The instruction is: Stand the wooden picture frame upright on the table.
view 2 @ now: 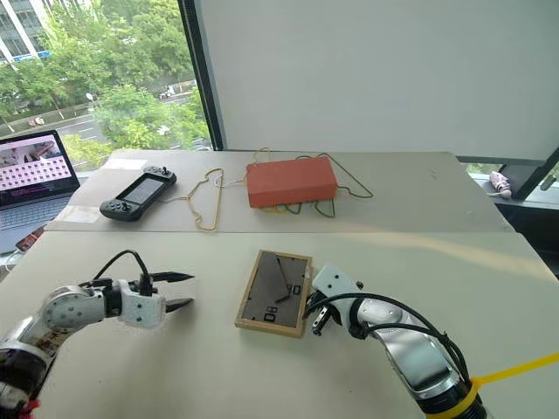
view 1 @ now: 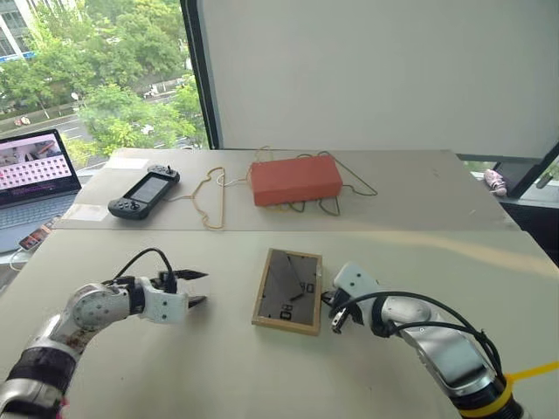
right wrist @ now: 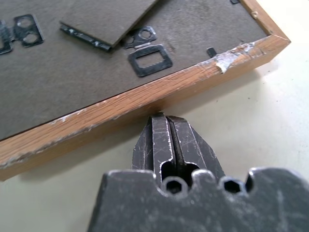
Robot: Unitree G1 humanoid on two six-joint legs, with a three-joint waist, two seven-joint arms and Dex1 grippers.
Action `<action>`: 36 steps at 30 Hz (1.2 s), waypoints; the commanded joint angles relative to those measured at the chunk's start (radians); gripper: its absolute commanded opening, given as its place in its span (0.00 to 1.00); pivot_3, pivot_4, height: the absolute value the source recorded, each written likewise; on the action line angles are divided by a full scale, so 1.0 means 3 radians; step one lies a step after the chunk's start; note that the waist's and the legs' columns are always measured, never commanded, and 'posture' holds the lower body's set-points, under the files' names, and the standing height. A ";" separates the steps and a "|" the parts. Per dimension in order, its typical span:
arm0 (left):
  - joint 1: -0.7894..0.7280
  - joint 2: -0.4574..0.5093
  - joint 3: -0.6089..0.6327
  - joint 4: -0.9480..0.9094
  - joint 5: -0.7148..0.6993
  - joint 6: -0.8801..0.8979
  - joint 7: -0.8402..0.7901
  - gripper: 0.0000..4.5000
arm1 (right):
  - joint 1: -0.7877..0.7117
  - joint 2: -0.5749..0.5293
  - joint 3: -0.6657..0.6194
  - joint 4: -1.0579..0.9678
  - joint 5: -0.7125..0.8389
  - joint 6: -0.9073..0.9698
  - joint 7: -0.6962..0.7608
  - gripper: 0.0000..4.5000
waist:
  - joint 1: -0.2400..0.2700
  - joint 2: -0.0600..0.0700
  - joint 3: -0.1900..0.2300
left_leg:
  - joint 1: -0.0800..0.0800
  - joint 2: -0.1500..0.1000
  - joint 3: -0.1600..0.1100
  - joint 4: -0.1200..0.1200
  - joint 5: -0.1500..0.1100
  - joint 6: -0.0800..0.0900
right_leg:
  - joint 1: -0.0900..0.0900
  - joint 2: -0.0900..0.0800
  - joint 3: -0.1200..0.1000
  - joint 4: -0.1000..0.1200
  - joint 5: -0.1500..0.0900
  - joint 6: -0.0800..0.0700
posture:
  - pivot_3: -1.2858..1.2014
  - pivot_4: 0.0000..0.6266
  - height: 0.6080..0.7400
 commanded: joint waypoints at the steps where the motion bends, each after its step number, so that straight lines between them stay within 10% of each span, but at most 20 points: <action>1: -0.0230 -0.0111 -0.0204 0.0327 0.1048 -0.0668 0.0970 0.91 | 0.0038 0.0061 -0.0066 -0.0040 0.0051 0.0171 -0.0069 0.00 | -0.0003 0.0000 0.0000 | 0.0000 0.0000 0.0000 0.0000 0.0000 0.0000 | 0.0000 -0.0001 0.0000 0.0003 0.0000 0.0000 | 0.52 0.24 1.00; 12: -0.0736 -0.0462 -0.1096 0.0599 0.2468 -0.0820 0.2764 0.99 | 0.0091 0.0122 -0.0096 -0.0339 0.0294 0.0691 -0.0045 0.00 | 0.0080 0.0008 -0.0019 | -0.0004 -0.0010 0.0004 0.0000 0.0000 0.0000 | 0.0001 -0.0012 -0.0001 0.0001 -0.0002 0.0011 | 0.52 0.24 1.00; 30: -0.1050 -0.0559 -0.1794 0.0715 0.2653 -0.0958 0.3596 0.99 | 0.0076 0.0147 -0.0125 -0.0353 0.0261 0.0736 -0.0161 0.00 | 0.0071 0.0008 -0.0065 | -0.0008 -0.0012 0.0002 0.0000 -0.0002 0.0002 | -0.0001 -0.0013 -0.0002 -0.0005 -0.0004 0.0015 | 0.52 0.24 1.00; 36: -0.1010 -0.0431 -0.1910 0.0600 0.2690 -0.0967 0.3655 0.50 | 0.0067 0.0134 -0.0130 -0.0298 0.0270 0.0705 -0.0186 0.00 | 0.0059 0.0008 -0.0065 | -0.0012 -0.0012 0.0001 -0.0001 -0.0003 0.0003 | -0.0006 -0.0012 -0.0002 -0.0005 -0.0004 0.0015 | 0.52 0.24 1.00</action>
